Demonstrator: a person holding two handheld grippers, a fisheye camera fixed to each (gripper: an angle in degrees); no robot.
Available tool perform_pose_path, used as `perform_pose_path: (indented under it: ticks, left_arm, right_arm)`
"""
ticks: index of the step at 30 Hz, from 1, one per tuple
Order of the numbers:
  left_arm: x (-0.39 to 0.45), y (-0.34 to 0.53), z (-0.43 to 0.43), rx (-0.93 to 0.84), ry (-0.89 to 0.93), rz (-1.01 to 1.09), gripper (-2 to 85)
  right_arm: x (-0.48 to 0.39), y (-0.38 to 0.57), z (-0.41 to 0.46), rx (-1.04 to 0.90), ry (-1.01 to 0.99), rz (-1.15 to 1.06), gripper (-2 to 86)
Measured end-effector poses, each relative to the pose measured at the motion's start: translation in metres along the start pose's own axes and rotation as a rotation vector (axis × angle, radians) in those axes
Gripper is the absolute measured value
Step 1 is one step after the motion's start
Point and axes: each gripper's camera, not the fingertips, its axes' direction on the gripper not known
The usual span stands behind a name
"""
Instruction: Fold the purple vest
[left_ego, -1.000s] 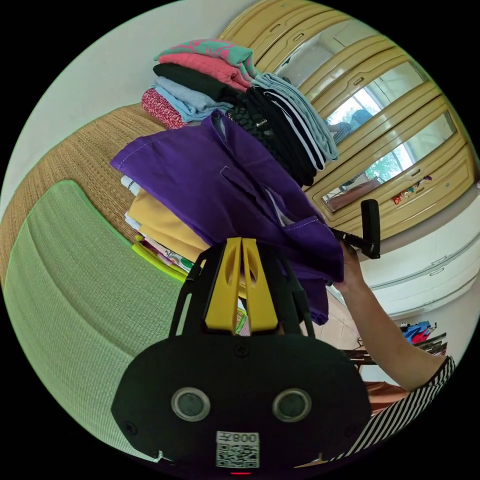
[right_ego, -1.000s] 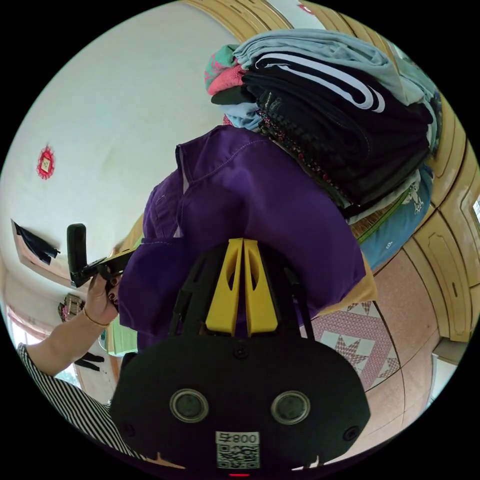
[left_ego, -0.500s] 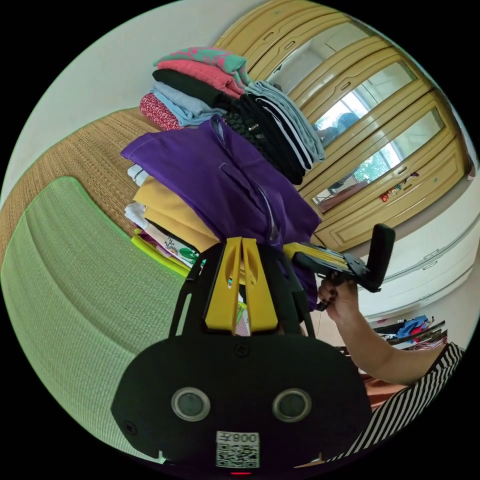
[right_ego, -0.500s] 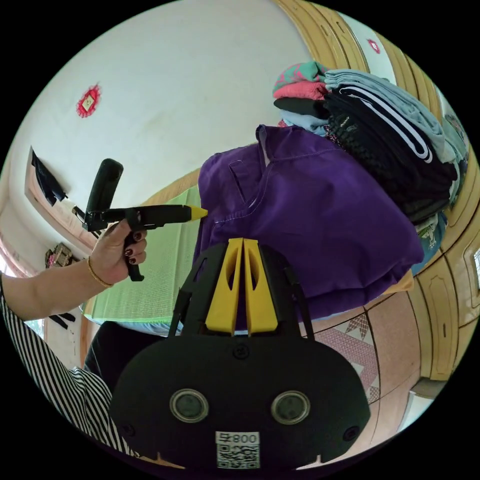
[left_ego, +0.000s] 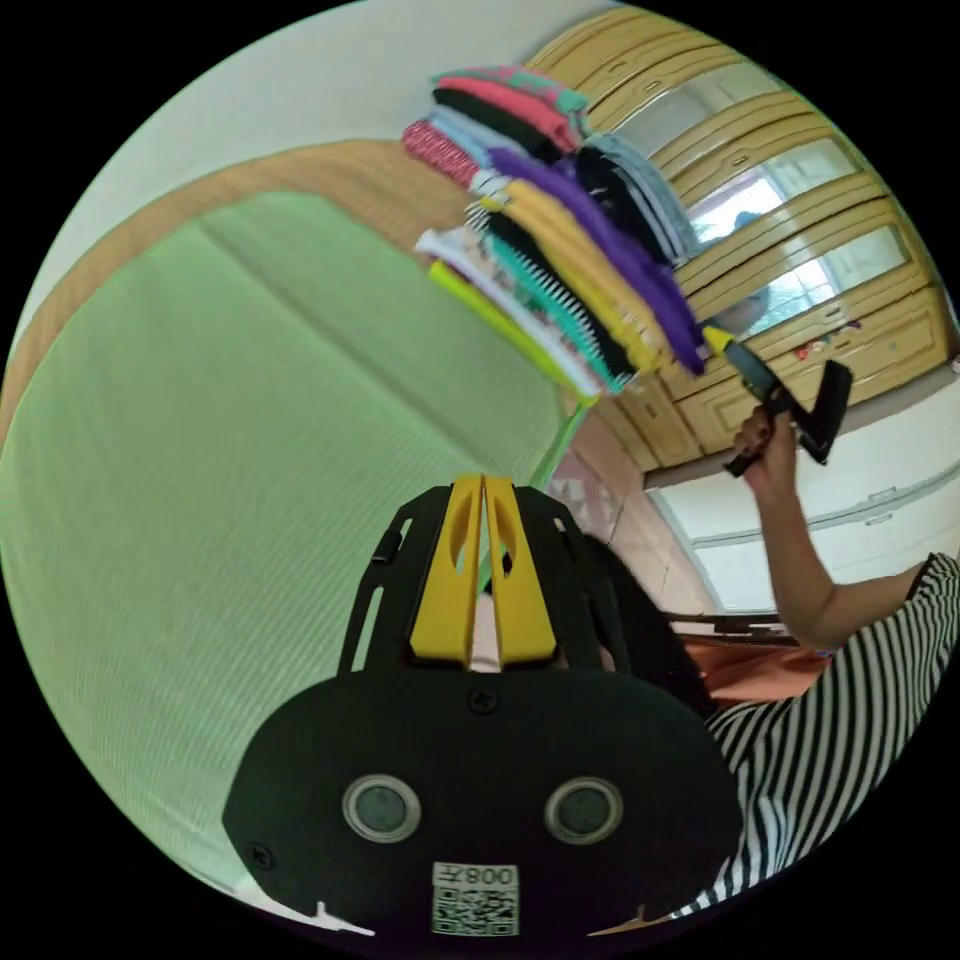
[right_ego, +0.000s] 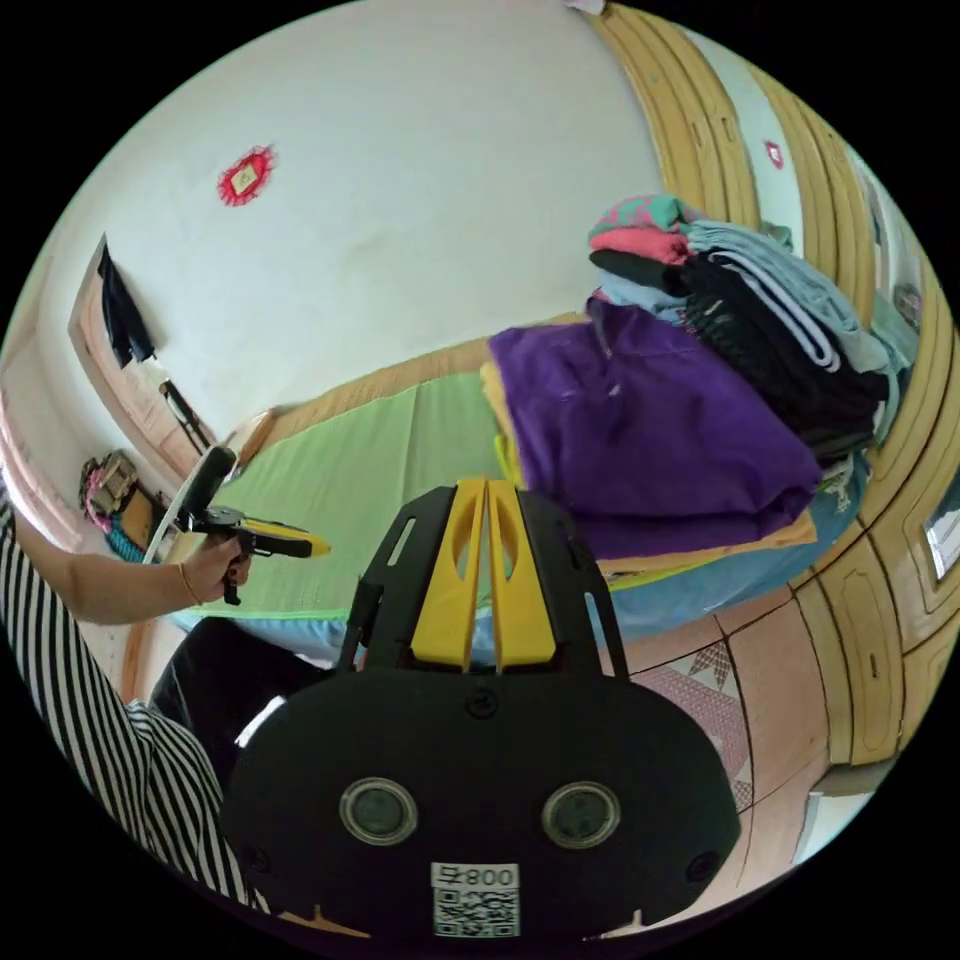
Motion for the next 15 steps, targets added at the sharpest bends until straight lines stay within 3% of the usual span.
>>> perform_pose_path:
  ticks: [5,10,15]
  left_arm:
    - [-0.027,0.082,-0.01,-0.089,-0.191,-0.118,0.1]
    - [-0.022,0.097,-0.012,-0.123,-0.32,-0.062,0.2]
    - [-0.019,0.103,-0.026,-0.099,-0.324,-0.022,0.2]
  right_arm:
    - [-0.052,0.003,0.083,-0.287,0.001,-0.14,0.0]
    - [-0.063,0.008,0.135,-0.493,0.037,-0.176,0.0]
    - [-0.054,0.019,0.111,-0.458,0.176,-0.207,0.1]
